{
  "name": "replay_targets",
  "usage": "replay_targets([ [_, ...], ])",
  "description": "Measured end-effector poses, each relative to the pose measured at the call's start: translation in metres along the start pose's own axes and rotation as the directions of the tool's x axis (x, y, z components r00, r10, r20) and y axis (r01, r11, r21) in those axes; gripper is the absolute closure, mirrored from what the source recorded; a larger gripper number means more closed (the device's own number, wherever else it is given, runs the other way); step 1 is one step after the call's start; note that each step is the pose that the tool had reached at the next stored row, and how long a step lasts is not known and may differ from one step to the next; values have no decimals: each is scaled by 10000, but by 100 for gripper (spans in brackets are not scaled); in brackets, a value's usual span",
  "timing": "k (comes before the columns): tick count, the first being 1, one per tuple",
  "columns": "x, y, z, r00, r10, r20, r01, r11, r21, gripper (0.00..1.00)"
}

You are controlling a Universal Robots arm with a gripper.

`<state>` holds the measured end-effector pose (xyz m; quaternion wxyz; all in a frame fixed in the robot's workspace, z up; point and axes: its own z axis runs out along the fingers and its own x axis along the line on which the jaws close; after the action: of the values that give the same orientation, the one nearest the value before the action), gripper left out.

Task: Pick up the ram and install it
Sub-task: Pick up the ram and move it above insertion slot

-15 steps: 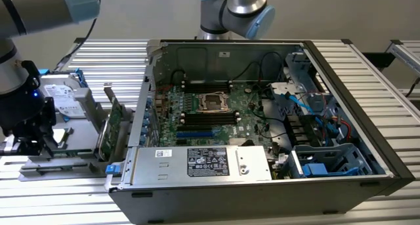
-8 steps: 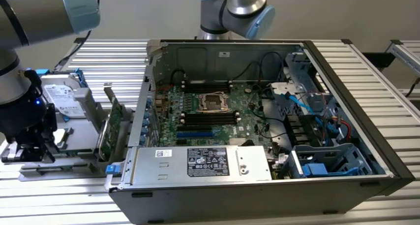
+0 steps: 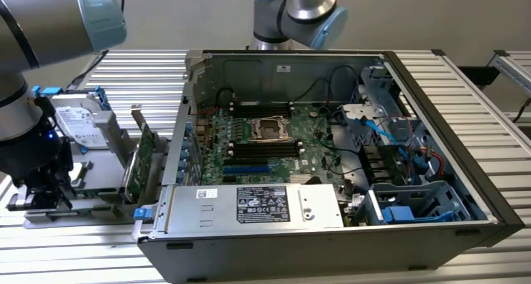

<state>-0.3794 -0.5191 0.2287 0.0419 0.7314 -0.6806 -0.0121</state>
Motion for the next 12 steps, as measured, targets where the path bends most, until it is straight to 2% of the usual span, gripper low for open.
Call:
replay_targets([
  [5,-3,9,62,9997,-250,-25,250,9997,61,70],
  [12,-4,35,157,9992,-393,-47,394,9990,190,70],
])
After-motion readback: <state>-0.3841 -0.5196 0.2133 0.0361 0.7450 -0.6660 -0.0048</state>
